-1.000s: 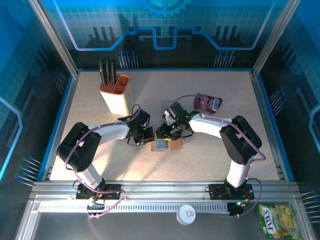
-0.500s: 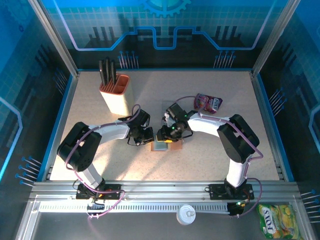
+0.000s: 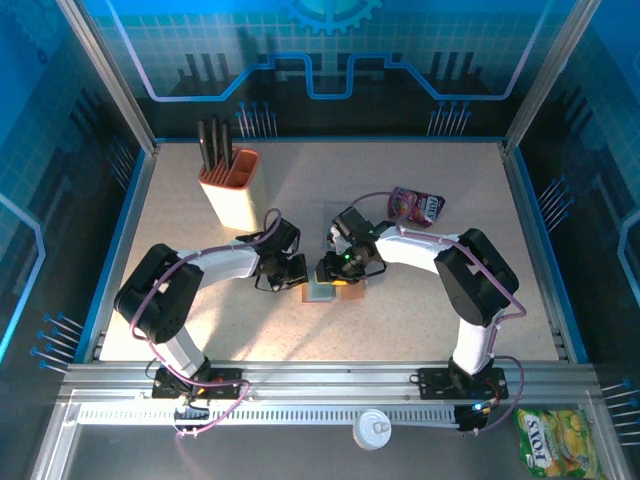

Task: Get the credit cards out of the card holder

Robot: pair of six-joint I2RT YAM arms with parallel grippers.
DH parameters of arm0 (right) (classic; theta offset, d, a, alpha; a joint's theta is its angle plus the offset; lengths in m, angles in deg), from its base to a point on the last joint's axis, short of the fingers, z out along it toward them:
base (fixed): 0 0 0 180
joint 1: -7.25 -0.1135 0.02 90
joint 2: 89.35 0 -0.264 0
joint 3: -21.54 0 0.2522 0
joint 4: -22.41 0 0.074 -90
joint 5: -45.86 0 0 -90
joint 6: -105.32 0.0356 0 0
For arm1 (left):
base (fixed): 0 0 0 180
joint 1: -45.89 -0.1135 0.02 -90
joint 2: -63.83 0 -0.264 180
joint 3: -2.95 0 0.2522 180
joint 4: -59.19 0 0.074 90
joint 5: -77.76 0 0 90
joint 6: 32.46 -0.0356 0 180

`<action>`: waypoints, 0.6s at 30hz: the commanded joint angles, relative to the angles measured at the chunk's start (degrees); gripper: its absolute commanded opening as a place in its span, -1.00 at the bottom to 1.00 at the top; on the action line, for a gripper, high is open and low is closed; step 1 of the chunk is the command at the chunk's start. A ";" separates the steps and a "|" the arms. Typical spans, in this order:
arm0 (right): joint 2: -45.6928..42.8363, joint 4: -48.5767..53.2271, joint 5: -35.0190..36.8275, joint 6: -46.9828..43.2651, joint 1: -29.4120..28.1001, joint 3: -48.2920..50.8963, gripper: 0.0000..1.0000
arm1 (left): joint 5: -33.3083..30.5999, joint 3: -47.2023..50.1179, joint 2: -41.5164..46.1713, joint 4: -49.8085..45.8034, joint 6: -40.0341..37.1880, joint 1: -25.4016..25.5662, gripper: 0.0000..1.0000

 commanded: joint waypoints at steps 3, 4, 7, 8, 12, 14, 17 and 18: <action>-0.67 1.43 1.23 -0.92 -0.67 1.41 -0.08 | -1.38 -0.61 -0.39 -0.71 -0.61 0.26 -0.97; -0.66 1.26 1.27 -0.84 -0.59 1.64 -0.08 | -1.44 -0.57 -0.25 -0.73 -0.61 0.29 -0.97; -0.68 1.08 1.52 -0.78 -0.58 2.00 -0.08 | -1.69 -0.42 0.10 -0.76 -0.61 0.25 -0.97; -0.68 1.23 1.72 -0.79 -0.59 2.03 -0.08 | -1.64 -0.31 0.20 -0.74 -0.69 0.25 -0.97; -0.79 0.96 2.22 -0.75 -0.38 2.35 -0.08 | -2.07 -0.23 0.92 -0.58 -0.62 0.26 -0.97; -0.79 0.92 2.14 -0.75 -0.41 2.48 -0.08 | -2.17 -0.32 1.77 -0.44 -0.61 0.28 -0.97; -0.73 0.80 2.00 -0.53 -0.32 2.74 -0.09 | -1.89 0.07 3.76 0.74 -0.24 0.25 -0.96; -0.93 0.73 1.89 -0.49 -0.32 2.78 -0.09 | -1.82 0.14 4.48 1.04 0.02 0.25 -0.96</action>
